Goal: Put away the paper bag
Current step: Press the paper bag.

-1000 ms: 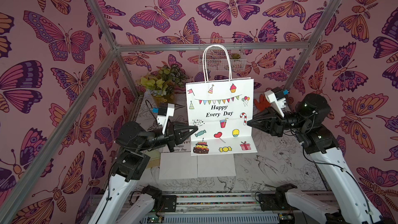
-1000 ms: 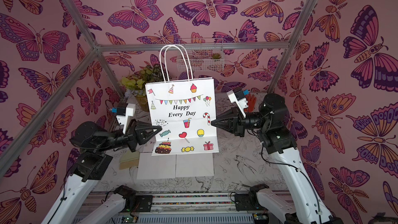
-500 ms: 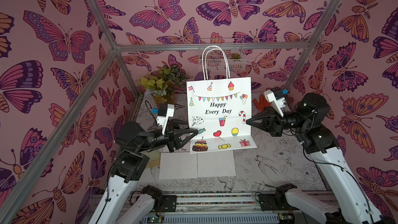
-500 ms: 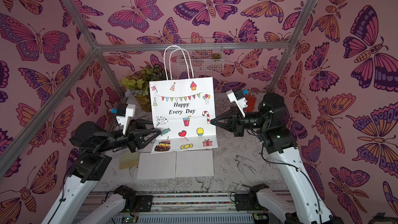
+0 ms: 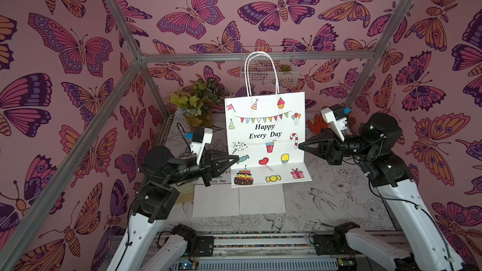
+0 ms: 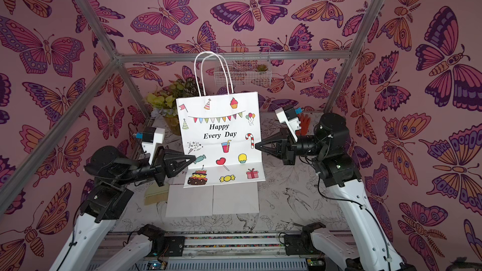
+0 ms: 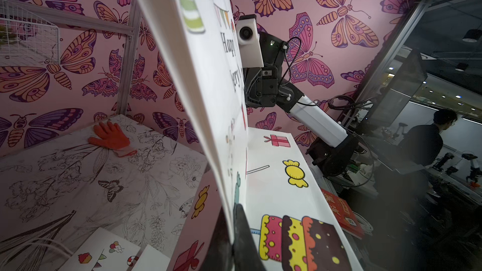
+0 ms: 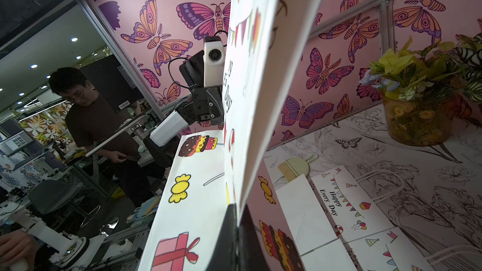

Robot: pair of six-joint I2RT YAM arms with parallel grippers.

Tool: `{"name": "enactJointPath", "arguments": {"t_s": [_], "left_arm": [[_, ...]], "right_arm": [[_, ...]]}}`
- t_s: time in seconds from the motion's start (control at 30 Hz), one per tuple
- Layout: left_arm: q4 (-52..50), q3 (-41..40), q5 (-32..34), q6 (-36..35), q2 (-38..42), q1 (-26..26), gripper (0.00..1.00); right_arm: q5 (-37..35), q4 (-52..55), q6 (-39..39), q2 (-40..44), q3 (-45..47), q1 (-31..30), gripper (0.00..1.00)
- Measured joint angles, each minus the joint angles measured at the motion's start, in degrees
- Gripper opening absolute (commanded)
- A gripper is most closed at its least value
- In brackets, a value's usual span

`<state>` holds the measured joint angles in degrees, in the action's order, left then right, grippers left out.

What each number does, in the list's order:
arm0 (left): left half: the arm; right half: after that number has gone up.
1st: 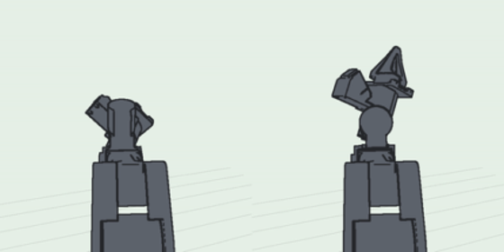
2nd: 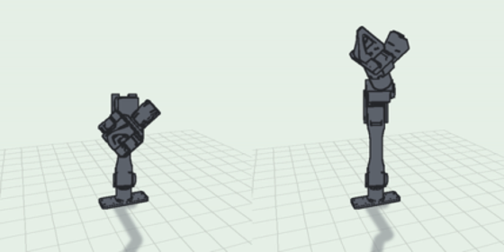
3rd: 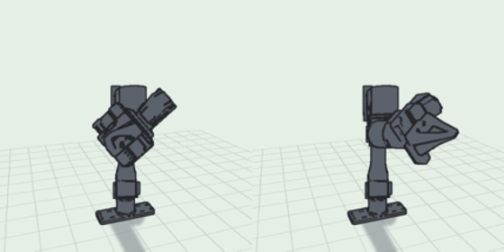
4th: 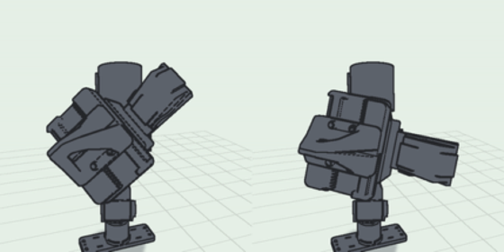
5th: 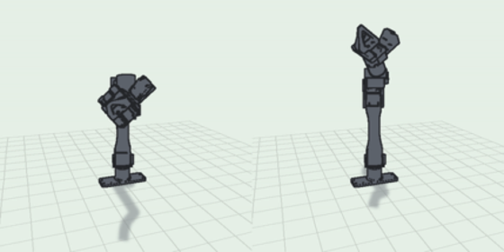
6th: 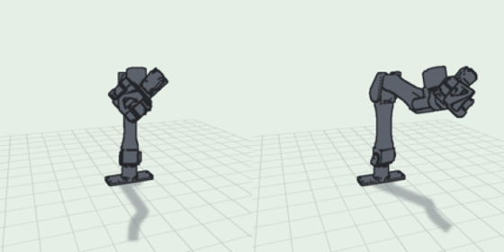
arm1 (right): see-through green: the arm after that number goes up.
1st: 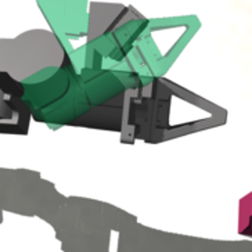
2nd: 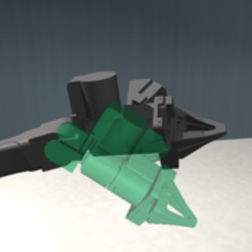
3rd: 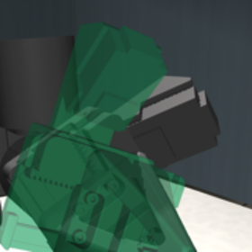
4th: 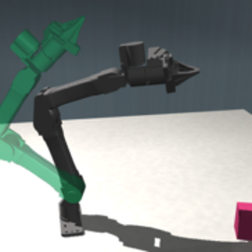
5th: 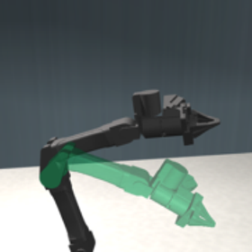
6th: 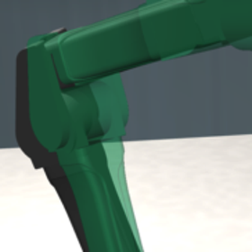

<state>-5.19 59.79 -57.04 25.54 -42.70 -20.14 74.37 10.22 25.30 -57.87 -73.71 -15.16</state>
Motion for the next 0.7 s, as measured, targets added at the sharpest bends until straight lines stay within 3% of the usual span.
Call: {"name": "enactJointPath", "arguments": {"t_s": [0.07,0.13,0.3,0.4,0.7], "left_arm": [[0.0,0.0,0.2,0.0,0.1,0.0,0.0],[0.2,0.0,0.7,0.4,0.3,0.0,0.0],[1.5,0.0,2.0,1.3,0.8,0.0,0.0],[2.6,0.0,2.5,2.0,0.7,0.0,0.0],[3.8,-0.1,2.4,3.1,0.7,0.0,0.01]], "right_arm": [[0.3,0.4,-0.1,0.0,0.0,0.0,0.21],[0.5,0.8,-0.4,0.0,0.0,0.0,0.3],[2.2,1.6,-1.7,0.0,-0.1,-0.1,0.33],[3.0,2.0,-2.3,-0.1,-0.1,-0.1,0.3],[3.9,3.3,-4.0,-0.7,-0.1,-1.2,0.0]]}}
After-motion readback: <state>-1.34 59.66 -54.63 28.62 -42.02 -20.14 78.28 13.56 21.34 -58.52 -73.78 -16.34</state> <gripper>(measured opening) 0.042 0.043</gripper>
